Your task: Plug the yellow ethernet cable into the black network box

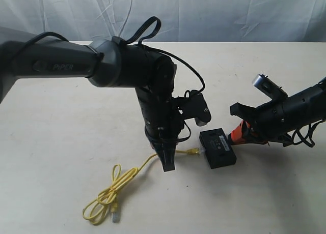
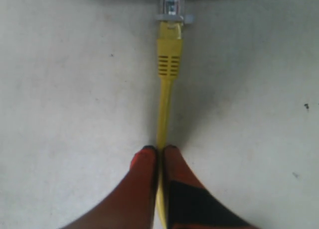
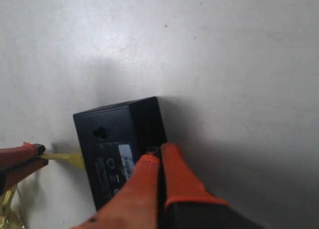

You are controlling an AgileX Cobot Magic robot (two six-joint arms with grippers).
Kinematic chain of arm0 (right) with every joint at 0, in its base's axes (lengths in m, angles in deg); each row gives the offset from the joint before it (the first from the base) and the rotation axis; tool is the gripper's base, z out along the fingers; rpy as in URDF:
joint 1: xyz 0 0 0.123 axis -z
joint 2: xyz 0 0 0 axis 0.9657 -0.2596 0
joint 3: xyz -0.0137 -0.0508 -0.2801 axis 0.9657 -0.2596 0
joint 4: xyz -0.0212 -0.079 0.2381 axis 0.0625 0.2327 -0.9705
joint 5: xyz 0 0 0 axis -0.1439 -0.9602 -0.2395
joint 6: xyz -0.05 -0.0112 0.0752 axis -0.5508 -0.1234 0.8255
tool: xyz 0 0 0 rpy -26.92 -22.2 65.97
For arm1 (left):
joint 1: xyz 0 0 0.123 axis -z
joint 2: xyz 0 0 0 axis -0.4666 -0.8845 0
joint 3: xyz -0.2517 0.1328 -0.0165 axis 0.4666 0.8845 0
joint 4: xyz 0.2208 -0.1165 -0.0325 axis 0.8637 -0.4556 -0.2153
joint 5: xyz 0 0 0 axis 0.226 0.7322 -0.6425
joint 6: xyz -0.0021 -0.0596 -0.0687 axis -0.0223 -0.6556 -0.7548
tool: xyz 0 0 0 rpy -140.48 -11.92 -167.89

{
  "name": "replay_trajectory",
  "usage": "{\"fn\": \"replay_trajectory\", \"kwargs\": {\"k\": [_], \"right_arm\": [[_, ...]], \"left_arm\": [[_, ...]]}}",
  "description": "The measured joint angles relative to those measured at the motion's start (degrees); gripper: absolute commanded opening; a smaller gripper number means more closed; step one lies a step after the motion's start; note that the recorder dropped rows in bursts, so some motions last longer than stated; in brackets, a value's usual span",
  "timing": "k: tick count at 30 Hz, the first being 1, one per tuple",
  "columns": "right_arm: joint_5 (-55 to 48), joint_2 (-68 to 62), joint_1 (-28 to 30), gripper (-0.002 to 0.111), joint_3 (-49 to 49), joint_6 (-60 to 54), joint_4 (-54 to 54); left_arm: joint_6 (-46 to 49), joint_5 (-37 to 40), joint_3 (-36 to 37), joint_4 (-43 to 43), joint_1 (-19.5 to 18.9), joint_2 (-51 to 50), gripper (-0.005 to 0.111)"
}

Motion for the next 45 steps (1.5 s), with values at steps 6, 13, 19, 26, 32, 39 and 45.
{"fn": "replay_trajectory", "kwargs": {"k": [6,13,19,26,32,39,45], "right_arm": [[-0.1,0.0,0.0,-0.001,0.0,0.0,0.0],[-0.1,0.0,0.0,-0.001,0.0,0.0,0.0],[-0.1,0.0,0.0,-0.001,0.0,0.0,0.0],[-0.1,0.0,0.0,-0.001,0.0,-0.1,0.0],[0.5,0.0,0.0,-0.001,0.0,-0.1,0.0],[0.6,0.0,0.0,-0.001,0.0,-0.1,0.0],[0.6,0.0,0.0,-0.001,0.0,-0.1,0.0]], "left_arm": [[0.0,0.0,0.0,0.0,0.0,0.0,0.000],[0.0,0.0,0.0,0.0,0.0,0.0,0.000],[0.0,-0.1,0.0,0.0,0.0,0.1,0.000],[0.0,-0.3,0.0,-0.4,0.0,0.1,0.000],[0.2,-1.1,0.0,-1.4,0.0,0.1,0.000],[0.4,-1.1,0.0,-1.4,0.0,0.1,0.000],[0.4,-0.2,0.0,-1.4,0.0,0.1,0.000]]}}
